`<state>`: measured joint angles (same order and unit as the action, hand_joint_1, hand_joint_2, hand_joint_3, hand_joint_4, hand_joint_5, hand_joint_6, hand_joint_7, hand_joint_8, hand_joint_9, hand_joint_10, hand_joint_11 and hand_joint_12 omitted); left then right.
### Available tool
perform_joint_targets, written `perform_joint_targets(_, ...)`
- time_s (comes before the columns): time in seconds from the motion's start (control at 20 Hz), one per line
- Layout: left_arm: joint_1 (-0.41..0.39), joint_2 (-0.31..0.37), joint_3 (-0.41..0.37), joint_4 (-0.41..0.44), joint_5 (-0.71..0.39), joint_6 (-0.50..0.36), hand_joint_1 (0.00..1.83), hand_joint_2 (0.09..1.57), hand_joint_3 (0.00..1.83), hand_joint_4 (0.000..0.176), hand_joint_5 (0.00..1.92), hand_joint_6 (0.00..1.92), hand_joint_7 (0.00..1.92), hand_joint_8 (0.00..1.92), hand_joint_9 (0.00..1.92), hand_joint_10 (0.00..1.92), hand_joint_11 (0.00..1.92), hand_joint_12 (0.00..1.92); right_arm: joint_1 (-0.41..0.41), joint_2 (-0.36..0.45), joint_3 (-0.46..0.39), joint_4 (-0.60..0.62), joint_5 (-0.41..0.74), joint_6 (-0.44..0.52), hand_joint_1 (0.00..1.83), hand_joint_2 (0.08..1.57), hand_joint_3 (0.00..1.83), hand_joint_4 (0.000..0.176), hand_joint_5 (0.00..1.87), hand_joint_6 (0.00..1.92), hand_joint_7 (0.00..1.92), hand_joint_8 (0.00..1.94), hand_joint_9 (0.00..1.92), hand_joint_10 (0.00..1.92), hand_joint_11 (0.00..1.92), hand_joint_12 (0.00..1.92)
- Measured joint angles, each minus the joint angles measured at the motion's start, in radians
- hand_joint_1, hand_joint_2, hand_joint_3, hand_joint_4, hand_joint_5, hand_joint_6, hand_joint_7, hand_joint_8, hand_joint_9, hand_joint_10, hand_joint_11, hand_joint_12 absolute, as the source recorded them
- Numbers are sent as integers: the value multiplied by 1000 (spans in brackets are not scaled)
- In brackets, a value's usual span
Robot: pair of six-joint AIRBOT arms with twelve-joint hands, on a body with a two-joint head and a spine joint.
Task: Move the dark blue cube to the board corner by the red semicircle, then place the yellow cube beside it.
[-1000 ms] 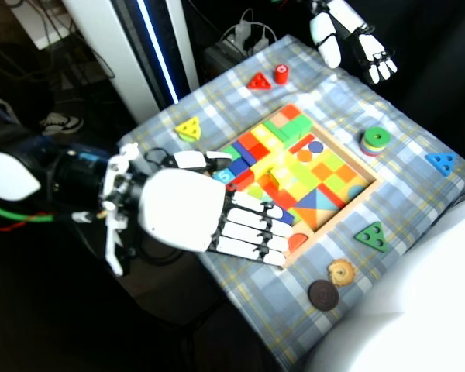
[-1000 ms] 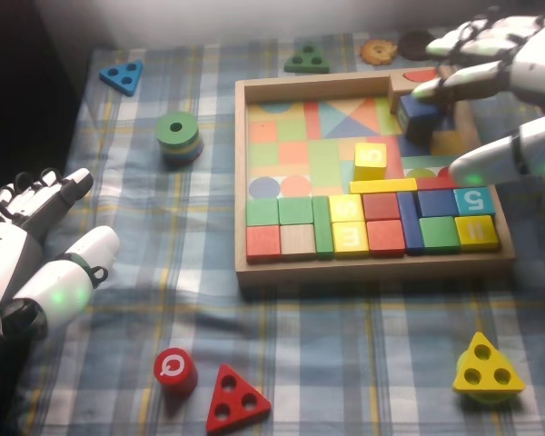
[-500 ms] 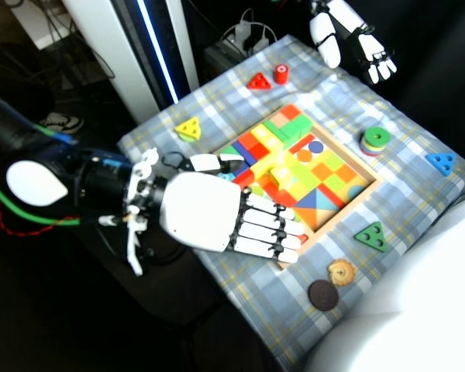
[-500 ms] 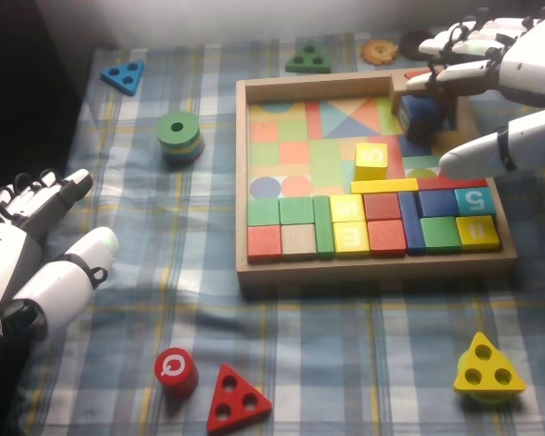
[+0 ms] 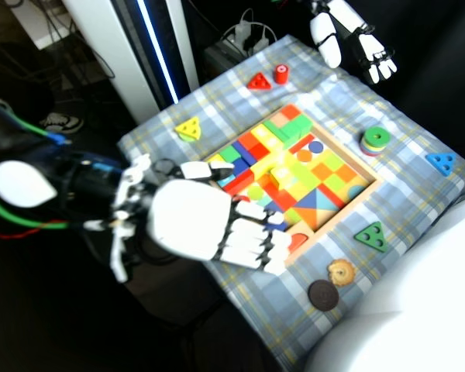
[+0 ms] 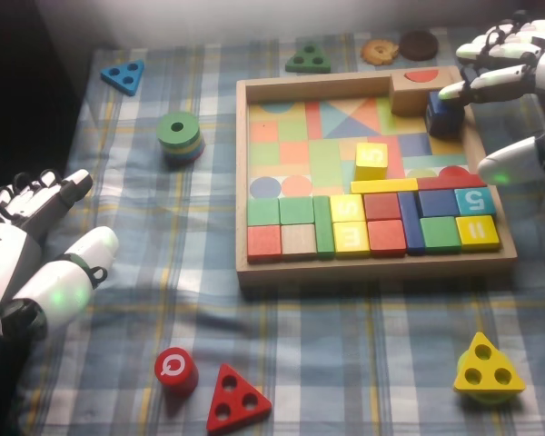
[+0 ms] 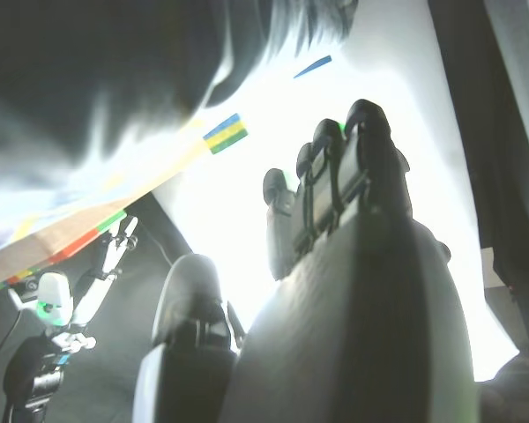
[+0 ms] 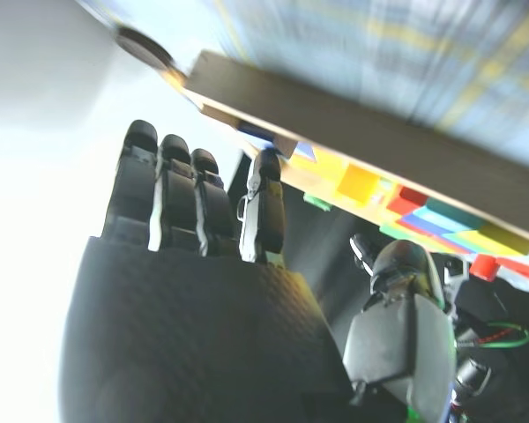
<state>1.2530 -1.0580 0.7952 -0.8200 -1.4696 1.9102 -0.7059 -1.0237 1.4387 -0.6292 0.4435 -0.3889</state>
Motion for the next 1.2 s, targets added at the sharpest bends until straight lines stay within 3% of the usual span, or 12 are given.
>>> perform_joint_targets(0.1,0,0,0,0,1,0,141,1399,0,69,304,1,165,1,128,4,0,0,-4,10,-8,-8,-3,0,0,930,3,154,277,7,0,0,0,0,0,0)
perform_joint_targets(0.3,0,0,0,-1,3,0,107,1408,3,56,305,2,161,2,137,5,0,0,-9,29,-11,-3,-16,2,0,918,0,173,263,0,0,0,0,0,0,0)
perform_joint_targets(0.4,0,0,0,-1,4,0,125,1413,2,56,304,1,165,2,145,5,0,0,-11,29,-11,10,-22,1,0,922,0,171,252,0,0,0,0,0,0,0)
perform_joint_targets(0.5,0,0,0,-1,4,0,122,1413,1,42,314,4,168,2,142,3,0,0,-11,29,-19,43,-3,0,0,928,2,141,262,5,0,0,0,0,0,0)
perform_joint_targets(0.6,0,0,0,-1,4,0,124,1410,0,51,306,0,159,0,134,0,0,0,-11,30,-30,58,18,0,0,935,5,128,261,4,0,0,0,0,0,0)
perform_joint_targets(0.75,0,0,0,-2,4,0,127,1402,0,44,316,4,175,6,145,5,0,0,-6,31,-69,74,43,-7,0,941,6,123,276,8,0,0,0,0,0,0)
perform_joint_targets(0.8,0,0,0,-1,4,0,151,1403,0,34,326,6,178,5,146,4,0,0,-5,32,-85,74,66,-8,0,954,10,100,277,7,0,0,0,0,0,0)
perform_joint_targets(0.9,0,0,0,-1,5,0,159,1408,0,26,325,4,166,0,132,0,0,0,5,38,-101,72,82,-9,0,948,7,108,277,6,0,0,0,0,0,0)
perform_joint_targets(0.95,2,0,0,-1,4,0,151,1409,1,23,321,2,159,0,124,0,0,0,5,42,-107,79,95,-8,0,953,9,75,283,8,0,0,0,0,0,0)
perform_joint_targets(1.0,2,0,0,-3,5,0,160,1411,0,21,326,2,162,1,130,3,0,0,5,48,-113,81,107,-9,0,958,9,63,293,10,0,0,0,0,0,0)
perform_joint_targets(1.1,2,0,0,-1,4,0,153,1409,0,27,323,1,165,2,132,4,0,0,5,48,-115,76,109,-9,0,973,13,80,295,8,0,0,0,0,0,0)
perform_joint_targets(1.2,2,0,0,0,5,-2,130,1408,0,38,316,0,161,0,127,1,0,0,5,36,-104,74,111,-9,0,984,16,81,301,10,0,0,0,0,0,0)
